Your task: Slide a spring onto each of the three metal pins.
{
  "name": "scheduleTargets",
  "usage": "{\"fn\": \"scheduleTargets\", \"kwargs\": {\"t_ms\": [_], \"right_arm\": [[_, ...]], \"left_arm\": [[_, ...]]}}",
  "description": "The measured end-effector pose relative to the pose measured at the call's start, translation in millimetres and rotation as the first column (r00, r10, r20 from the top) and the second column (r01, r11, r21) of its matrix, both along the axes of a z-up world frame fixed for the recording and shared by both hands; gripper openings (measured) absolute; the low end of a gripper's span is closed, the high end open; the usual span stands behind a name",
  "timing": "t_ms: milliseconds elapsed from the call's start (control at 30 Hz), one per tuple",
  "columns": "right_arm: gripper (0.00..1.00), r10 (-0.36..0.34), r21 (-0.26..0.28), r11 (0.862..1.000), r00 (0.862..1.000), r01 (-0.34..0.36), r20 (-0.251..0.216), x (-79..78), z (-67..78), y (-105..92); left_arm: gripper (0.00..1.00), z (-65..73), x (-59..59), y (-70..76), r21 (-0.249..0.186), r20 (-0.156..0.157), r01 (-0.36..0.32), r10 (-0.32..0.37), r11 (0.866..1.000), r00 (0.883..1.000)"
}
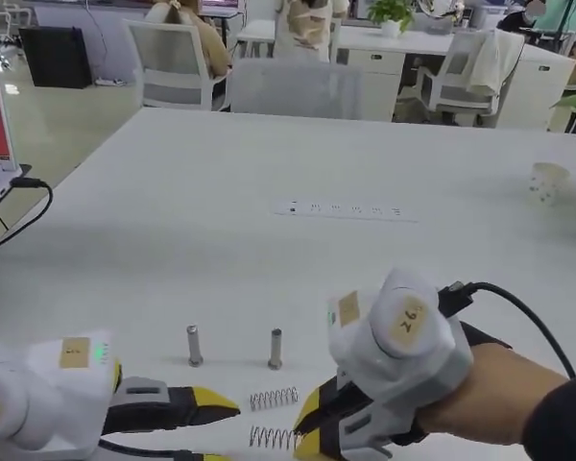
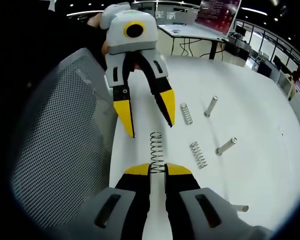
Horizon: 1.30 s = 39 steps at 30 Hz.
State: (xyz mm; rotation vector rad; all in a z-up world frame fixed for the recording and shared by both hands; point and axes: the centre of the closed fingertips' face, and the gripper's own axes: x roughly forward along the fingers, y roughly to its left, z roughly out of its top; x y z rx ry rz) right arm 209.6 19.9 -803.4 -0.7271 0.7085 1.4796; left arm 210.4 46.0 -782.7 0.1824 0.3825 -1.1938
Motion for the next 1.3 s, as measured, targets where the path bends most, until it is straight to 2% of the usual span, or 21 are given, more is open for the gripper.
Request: {"fn": "scheduleTargets", "kwargs": {"t_ms": [233, 667, 967, 1300], "right_arm": [[0.08, 0.047, 0.019, 0.999, 0.999, -0.047, -0.007, -7.7, 1.4, 4.0], [0.08, 0.099, 0.026, 0.995, 0.995, -0.099, 0.007, -15.1, 2.8, 7.2], [0.08, 0.101, 0.029, 0.994, 0.995, -0.101, 0.014, -15.7, 3.7, 7.0], [0.1, 0.061, 0.043, 0.997, 0.998, -0.061, -0.011, -13.7, 3.1, 7.9]], "left_arm": [[0.16, -1.6, -7.3, -7.0, 0.006, 0.003, 0.05, -0.05, 0.999, 0.999], [0.06, -1.8, -12.8, -10.3, 0.009, 0.005, 0.082, -0.082, 0.997, 0.997], [0.03, -2.3, -13.4, -10.5, 0.016, 0.018, 0.092, -0.092, 0.996, 0.996], [0.02, -3.1, -13.5, -8.8, 0.017, -0.001, 0.087, -0.087, 0.996, 0.996]]}}
